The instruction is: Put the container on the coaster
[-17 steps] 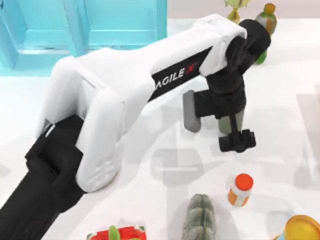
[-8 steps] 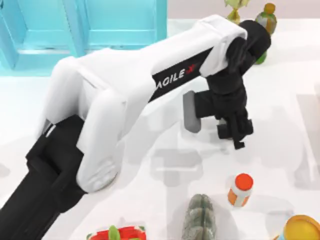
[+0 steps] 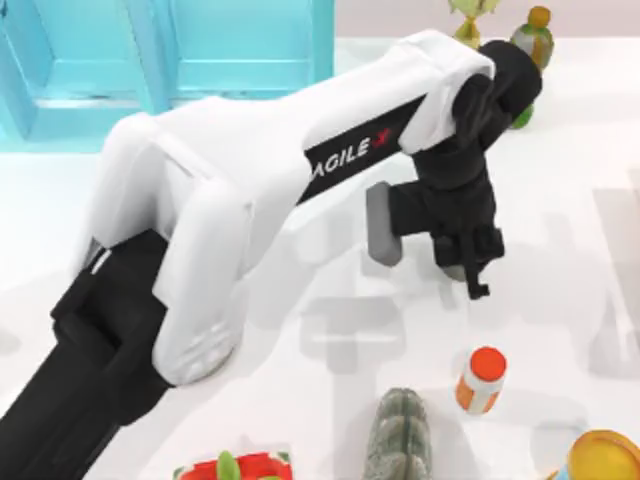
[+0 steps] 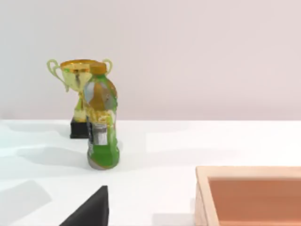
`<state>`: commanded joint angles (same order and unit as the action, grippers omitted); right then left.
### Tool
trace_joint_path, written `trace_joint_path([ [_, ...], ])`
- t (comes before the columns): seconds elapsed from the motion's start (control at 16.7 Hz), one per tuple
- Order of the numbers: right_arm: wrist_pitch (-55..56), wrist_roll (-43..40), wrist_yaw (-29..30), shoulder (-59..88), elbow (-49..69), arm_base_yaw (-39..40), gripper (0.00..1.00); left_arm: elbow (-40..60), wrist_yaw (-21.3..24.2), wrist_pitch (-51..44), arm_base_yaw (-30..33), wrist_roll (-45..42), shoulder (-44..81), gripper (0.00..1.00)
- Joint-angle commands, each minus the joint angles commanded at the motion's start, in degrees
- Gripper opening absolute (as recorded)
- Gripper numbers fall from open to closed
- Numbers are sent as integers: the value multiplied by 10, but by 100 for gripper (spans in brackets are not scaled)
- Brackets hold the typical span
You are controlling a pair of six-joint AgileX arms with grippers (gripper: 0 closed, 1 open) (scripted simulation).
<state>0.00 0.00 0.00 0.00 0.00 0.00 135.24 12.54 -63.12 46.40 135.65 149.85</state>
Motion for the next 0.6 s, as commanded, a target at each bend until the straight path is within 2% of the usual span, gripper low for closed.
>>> trace_joint_path([
  [0.36, 0, 0, 0, 0, 0, 0, 100, -2, 0, -2, -6, -6, -3, 0],
  [0.6, 0, 0, 0, 0, 0, 0, 100, -16, -2, -21, -51, -89, -15, 0],
])
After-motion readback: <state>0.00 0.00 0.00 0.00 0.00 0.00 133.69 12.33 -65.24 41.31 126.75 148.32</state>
